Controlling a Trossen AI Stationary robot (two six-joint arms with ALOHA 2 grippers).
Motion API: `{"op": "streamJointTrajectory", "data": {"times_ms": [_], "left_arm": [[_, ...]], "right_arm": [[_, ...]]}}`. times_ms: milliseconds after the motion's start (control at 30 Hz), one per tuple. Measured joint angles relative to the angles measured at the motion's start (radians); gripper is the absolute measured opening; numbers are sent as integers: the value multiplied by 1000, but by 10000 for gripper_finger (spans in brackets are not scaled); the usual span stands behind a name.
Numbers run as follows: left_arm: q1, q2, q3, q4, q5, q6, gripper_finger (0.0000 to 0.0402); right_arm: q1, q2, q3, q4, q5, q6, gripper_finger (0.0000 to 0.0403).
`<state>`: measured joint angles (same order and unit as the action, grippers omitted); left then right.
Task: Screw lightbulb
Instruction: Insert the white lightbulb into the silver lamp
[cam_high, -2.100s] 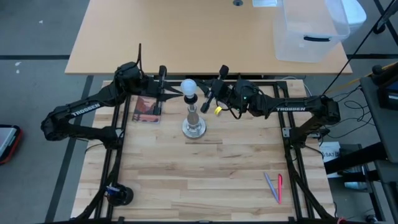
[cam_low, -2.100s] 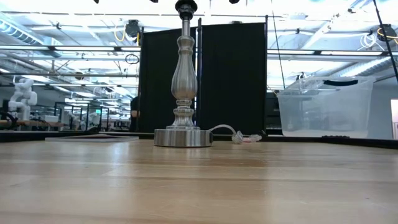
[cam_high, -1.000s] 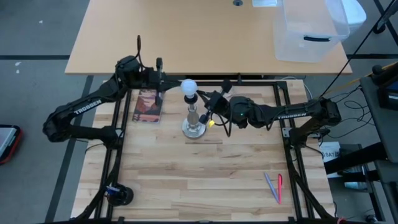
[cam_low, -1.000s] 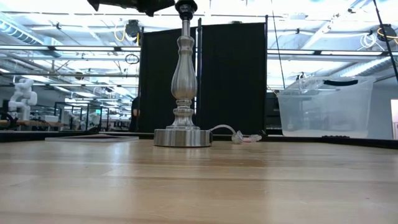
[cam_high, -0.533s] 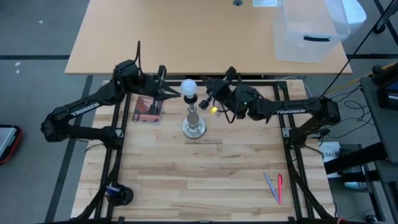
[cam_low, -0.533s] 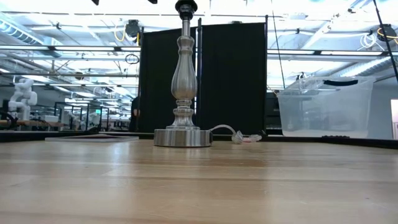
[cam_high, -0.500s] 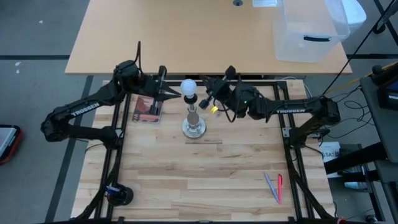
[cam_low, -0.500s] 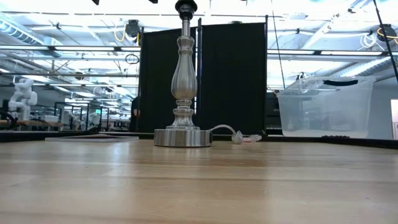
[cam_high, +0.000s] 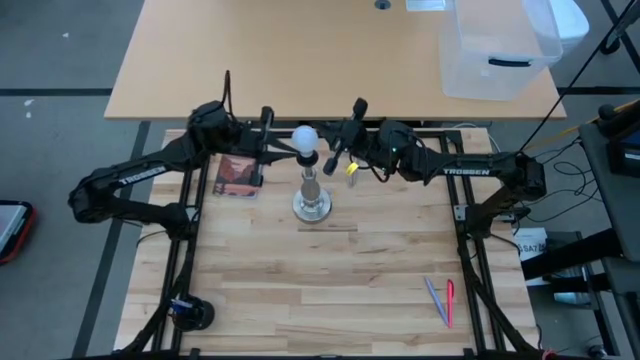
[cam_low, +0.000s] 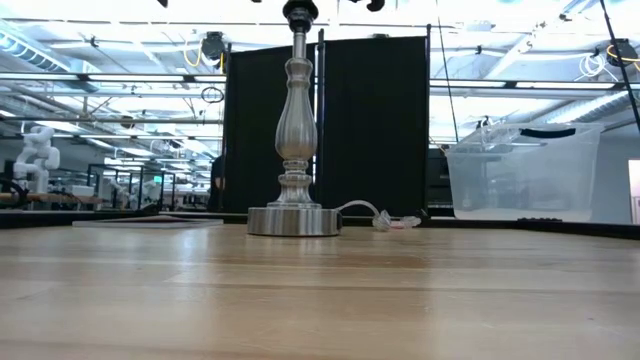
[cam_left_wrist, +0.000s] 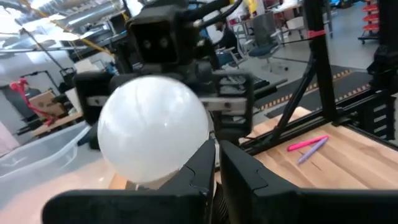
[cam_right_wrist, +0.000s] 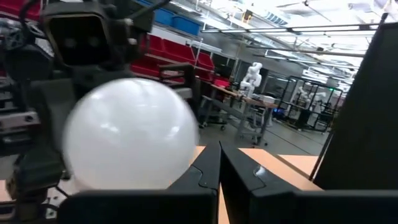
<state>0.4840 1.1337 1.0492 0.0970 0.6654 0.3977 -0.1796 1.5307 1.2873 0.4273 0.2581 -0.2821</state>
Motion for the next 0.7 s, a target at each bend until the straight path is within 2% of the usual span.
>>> {"op": "streamJointTrajectory", "data": {"times_ms": [233, 433, 700], "left_arm": [[7, 2, 0, -9, -4, -1, 29], [33, 1, 0, -13, -1, -3, 29], [57, 1, 0, -22, 0, -3, 29]], "right_arm": [[31, -1, 1, -16, 24, -1, 0], [78, -3, 1, -22, 148, -48, 0], [119, -5, 3, -48, 226, -46, 0]]}}
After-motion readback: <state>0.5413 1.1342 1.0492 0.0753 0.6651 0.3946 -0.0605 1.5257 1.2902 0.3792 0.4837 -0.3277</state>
